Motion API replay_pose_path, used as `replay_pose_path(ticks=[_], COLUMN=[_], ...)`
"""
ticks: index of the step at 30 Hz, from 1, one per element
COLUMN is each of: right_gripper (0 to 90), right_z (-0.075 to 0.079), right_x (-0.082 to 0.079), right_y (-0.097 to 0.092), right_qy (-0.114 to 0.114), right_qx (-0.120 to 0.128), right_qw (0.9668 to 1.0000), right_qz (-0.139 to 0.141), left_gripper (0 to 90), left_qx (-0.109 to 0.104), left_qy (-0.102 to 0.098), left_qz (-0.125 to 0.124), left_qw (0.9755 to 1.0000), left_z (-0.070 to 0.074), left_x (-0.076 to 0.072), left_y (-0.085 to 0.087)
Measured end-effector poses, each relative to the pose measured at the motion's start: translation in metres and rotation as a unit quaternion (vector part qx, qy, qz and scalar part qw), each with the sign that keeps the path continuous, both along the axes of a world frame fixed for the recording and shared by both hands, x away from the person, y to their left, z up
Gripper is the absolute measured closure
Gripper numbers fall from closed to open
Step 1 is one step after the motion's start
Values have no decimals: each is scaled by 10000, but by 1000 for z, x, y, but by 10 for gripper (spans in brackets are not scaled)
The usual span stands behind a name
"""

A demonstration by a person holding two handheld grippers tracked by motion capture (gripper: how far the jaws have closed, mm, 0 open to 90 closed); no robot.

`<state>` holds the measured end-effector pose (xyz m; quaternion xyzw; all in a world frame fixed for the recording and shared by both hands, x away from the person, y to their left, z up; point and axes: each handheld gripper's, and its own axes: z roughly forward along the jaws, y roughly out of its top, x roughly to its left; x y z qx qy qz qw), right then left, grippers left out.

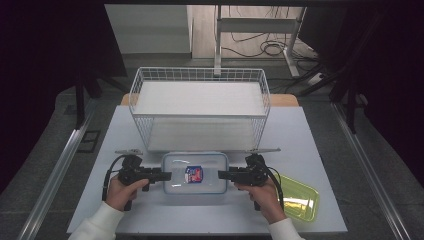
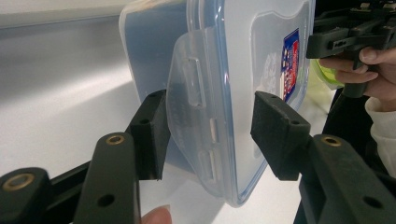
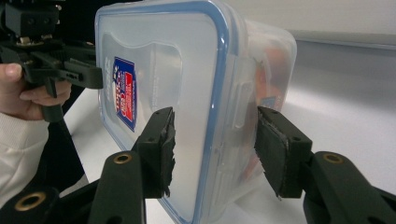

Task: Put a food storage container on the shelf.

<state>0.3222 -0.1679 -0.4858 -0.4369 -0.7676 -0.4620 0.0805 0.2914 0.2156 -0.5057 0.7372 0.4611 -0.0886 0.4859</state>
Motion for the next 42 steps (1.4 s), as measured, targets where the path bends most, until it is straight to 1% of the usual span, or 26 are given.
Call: replay_pose_path(ticks=[3, 5, 9, 18, 20, 22, 24, 28, 42], right_gripper=[503, 513, 512, 516, 517, 518, 519, 519, 518], right_z=[0, -1, -1, -2, -2, -1, 2, 5, 26], right_x=[-1, 0, -1, -1, -1, -2, -3, -4, -12], right_y=[0, -3, -3, -3, -3, -3, -4, -5, -5], right_qy=[-42, -37, -42, -26, -32, -41, -125, -206, -565], right_qx=[-5, 35, 54, 113, 116, 153, 195, 198, 157], right_qw=[10000, 10000, 10000, 9999, 9999, 9999, 9997, 9996, 9983], right_qz=[26, 84, 48, -3, -4, -30, -32, -25, 1], left_gripper=[483, 486, 485, 487, 487, 489, 492, 492, 491], left_qx=[13, -37, -65, -28, -31, -83, -101, -92, -49], left_qy=[-22, -21, -19, -27, -54, -87, -137, -197, -457], left_qz=[-14, -12, 5, 27, 15, 41, 44, 31, -40], left_qw=[10000, 10000, 10000, 10000, 10000, 9999, 9998, 9998, 9989], left_z=[0, -1, -2, 0, 0, 1, 3, 8, 25], left_x=[0, 0, 0, -1, -1, -2, -3, -4, -9], left_y=[0, 1, 1, 0, 1, 1, 1, 0, 0])
